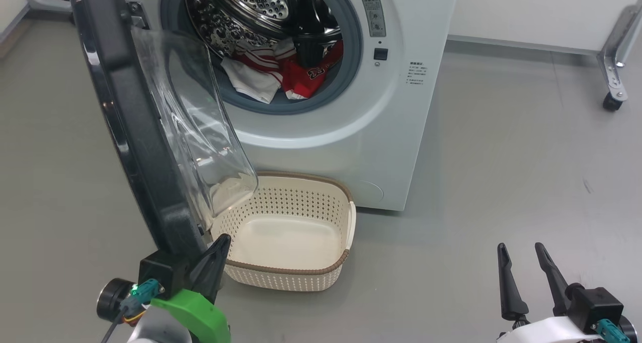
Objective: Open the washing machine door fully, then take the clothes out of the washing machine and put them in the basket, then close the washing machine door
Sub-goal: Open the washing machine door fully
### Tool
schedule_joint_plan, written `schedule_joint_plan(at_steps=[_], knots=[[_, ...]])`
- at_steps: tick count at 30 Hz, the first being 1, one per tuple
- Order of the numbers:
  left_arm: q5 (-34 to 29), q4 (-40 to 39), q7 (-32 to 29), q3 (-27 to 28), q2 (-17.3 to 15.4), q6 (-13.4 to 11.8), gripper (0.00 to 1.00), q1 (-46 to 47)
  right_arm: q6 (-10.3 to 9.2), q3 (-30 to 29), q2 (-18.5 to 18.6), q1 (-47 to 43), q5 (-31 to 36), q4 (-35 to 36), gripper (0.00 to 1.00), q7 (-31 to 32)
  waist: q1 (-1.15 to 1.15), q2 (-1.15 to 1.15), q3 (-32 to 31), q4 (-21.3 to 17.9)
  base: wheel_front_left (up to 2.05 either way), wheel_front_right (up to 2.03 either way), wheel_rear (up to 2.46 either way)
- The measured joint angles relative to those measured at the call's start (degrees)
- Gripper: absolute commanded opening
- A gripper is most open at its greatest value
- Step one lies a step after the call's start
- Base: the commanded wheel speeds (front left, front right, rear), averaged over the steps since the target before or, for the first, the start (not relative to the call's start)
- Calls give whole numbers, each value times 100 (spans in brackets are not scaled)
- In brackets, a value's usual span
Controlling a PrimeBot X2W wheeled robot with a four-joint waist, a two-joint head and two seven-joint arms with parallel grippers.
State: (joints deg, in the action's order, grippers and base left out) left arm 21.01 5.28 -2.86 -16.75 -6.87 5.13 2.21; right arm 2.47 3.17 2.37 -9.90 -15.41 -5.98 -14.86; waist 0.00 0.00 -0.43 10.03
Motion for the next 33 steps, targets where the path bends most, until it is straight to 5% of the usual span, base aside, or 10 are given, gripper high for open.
schedule_joint_plan(at_steps=[17, 33], knots=[[10, 159, 152, 129, 1, -14, 0, 4, 43, 8, -9, -4, 42, -10, 100, 0, 0, 0, 25, 555, 0, 0, 0], [248, 269, 495, 970, -144, -378, 0, 79, 98, 354, -10, 76, 278, -13, 100, 0, 0, 0, 482, 1036, 0, 0, 0]])
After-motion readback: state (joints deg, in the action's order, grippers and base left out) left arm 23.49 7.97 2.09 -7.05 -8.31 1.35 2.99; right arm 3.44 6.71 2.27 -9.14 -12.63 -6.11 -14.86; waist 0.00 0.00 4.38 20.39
